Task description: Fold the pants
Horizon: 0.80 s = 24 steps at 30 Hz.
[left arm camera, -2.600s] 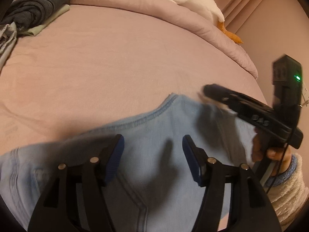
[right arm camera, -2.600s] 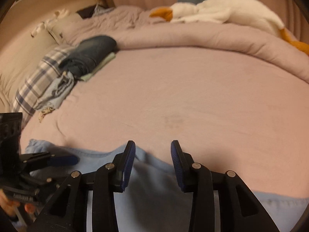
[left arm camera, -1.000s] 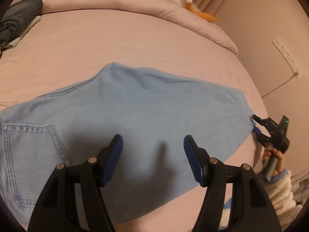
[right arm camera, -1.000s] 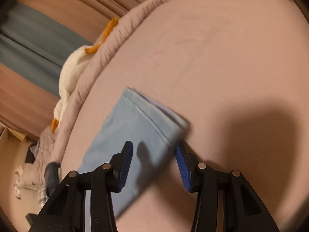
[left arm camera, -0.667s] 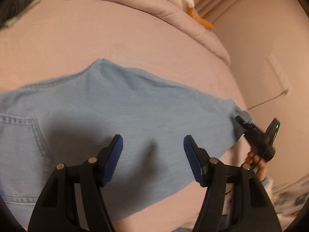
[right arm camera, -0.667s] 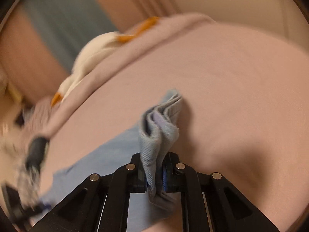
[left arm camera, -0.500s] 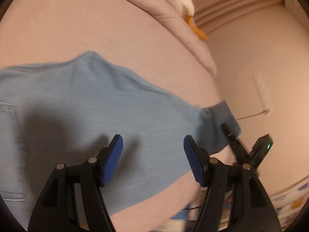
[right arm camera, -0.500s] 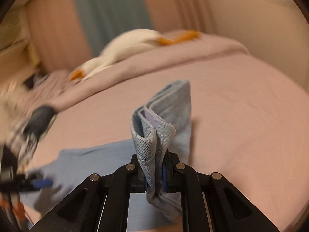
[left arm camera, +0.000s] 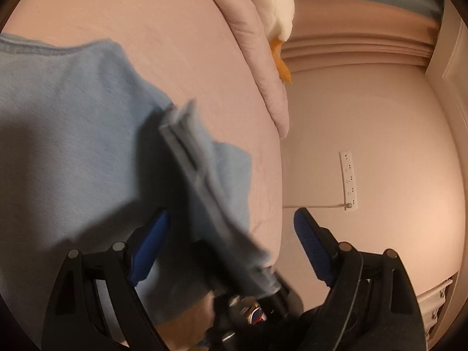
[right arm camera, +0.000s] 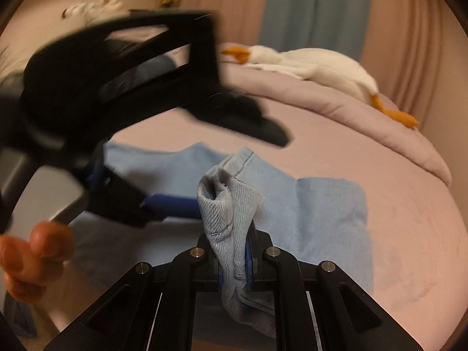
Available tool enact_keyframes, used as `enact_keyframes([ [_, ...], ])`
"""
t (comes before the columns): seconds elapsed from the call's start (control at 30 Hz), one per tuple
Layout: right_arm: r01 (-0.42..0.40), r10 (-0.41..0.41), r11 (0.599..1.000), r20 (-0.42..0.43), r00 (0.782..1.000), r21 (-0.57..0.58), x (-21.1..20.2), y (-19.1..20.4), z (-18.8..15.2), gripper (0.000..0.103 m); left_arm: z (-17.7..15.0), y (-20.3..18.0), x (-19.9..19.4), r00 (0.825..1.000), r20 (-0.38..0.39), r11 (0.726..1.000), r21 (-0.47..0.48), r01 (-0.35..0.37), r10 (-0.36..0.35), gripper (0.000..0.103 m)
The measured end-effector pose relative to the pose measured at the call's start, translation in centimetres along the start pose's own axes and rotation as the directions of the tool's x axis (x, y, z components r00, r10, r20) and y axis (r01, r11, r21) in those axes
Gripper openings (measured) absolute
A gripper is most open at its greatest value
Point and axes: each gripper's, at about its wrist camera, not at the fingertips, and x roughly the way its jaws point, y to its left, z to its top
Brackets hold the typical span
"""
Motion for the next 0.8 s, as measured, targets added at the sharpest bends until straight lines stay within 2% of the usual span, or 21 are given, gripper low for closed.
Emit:
enact_keyframes([
  [0.03, -0.01, 0.01, 1.0, -0.005, 1.0, -0.002, 0.2, 0.4, -0.1, 0.012, 0.1, 0.1, -0.5, 1.0, 0.011, 1.0, 0.008, -0.014, 0.014, 0.082],
  [0.1, -0.02, 0.02, 1.0, -0.015, 1.0, -0.019, 0.7, 1.2, -0.2, 0.012, 0.3, 0.3, -1.1, 0.999, 0.023, 0.999, 0.023, -0.034, 0.033, 0.065],
  [0.17, -0.013, 0.012, 0.999, -0.017, 1.0, -0.041, 1.1, 1.9, -0.2, 0.012, 0.5, 0.4, -1.3, 0.996, 0.025, 0.995, 0.049, -0.09, 0.089, 0.042],
  [0.2, -0.012, 0.011, 0.999, -0.019, 1.0, -0.048, 1.2, 2.1, -0.2, 0.012, 0.4, 0.4, -1.4, 0.991, 0.028, 0.988, 0.076, -0.132, 0.13, 0.035],
  [0.23, -0.015, 0.014, 0.999, -0.022, 1.0, -0.047, 1.3, 2.1, -0.3, 0.012, 0.4, 0.4, -1.4, 0.985, 0.035, 0.98, 0.102, -0.173, 0.17, 0.021],
  [0.27, -0.027, 0.026, 0.999, -0.034, 0.999, -0.037, 1.5, 2.0, -0.3, 0.013, 0.2, 0.4, -1.5, 0.978, 0.041, 0.971, 0.121, -0.208, 0.204, 0.02],
  [0.33, -0.094, 0.093, 0.995, -0.095, 0.991, -0.012, 2.2, 1.9, -0.4, 0.031, -0.1, 0.6, -1.7, 0.952, 0.071, 0.939, 0.154, -0.306, 0.299, 0.02],
  [0.37, -0.153, 0.153, 0.988, -0.132, 0.979, 0.011, 2.4, 1.7, -0.7, 0.048, -0.1, 0.8, -1.7, 0.934, 0.092, 0.919, 0.166, -0.357, 0.346, 0.02],
  [0.4, -0.189, 0.191, 0.982, -0.141, 0.971, 0.026, 2.2, 1.5, -0.9, 0.052, -0.2, 0.9, -2.0, 0.912, 0.113, 0.895, 0.18, -0.409, 0.394, 0.02],
  [0.43, -0.228, 0.231, 0.973, -0.147, 0.962, 0.036, 1.9, 1.3, -1.1, 0.052, -0.3, 1.2, -2.2, 0.896, 0.122, 0.876, 0.193, -0.442, 0.426, 0.02],
  [0.5, -0.299, 0.306, 0.952, -0.143, 0.941, 0.069, 0.6, 0.4, -1.2, 0.052, -0.5, 1.7, -2.9, 0.893, 0.121, 0.869, 0.206, -0.45, 0.434, 0.02],
  [0.6, -0.408, 0.427, 0.892, -0.067, 0.902, 0.197, -1.3, -3.1, -0.4, 0.052, -1.3, 1.4, -3.9, 0.872, 0.134, 0.829, 0.27, -0.489, 0.471, 0.025],
  [0.67, -0.394, 0.415, 0.882, -0.03, 0.909, 0.259, -1.6, -5.0, 0.2, 0.052, -2.1, 1.7, -4.4, 0.866, 0.129, 0.811, 0.306, -0.498, 0.483, 0.032],
  [0.73, -0.311, 0.336, 0.907, -0.045, 0.941, 0.283, -0.8, -6.2, 0.9, 0.052, -2.9, 1.8, -5.0, 0.866, 0.126, 0.805, 0.324, -0.497, 0.484, 0.035],
  [0.77, -0.286, 0.317, 0.914, -0.065, 0.946, 0.287, -0.2, -6.2, 1.0, 0.051, -3.3, 2.0, -5.4, 0.869, 0.124, 0.807, 0.327, -0.492, 0.48, 0.037],
  [0.8, -0.289, 0.323, 0.914, -0.081, 0.943, 0.286, 0.7, -5.9, 1.0, 0.039, -3.4, 2.1, -5.8, 0.871, 0.122, 0.809, 0.327, -0.488, 0.476, 0.038],
])
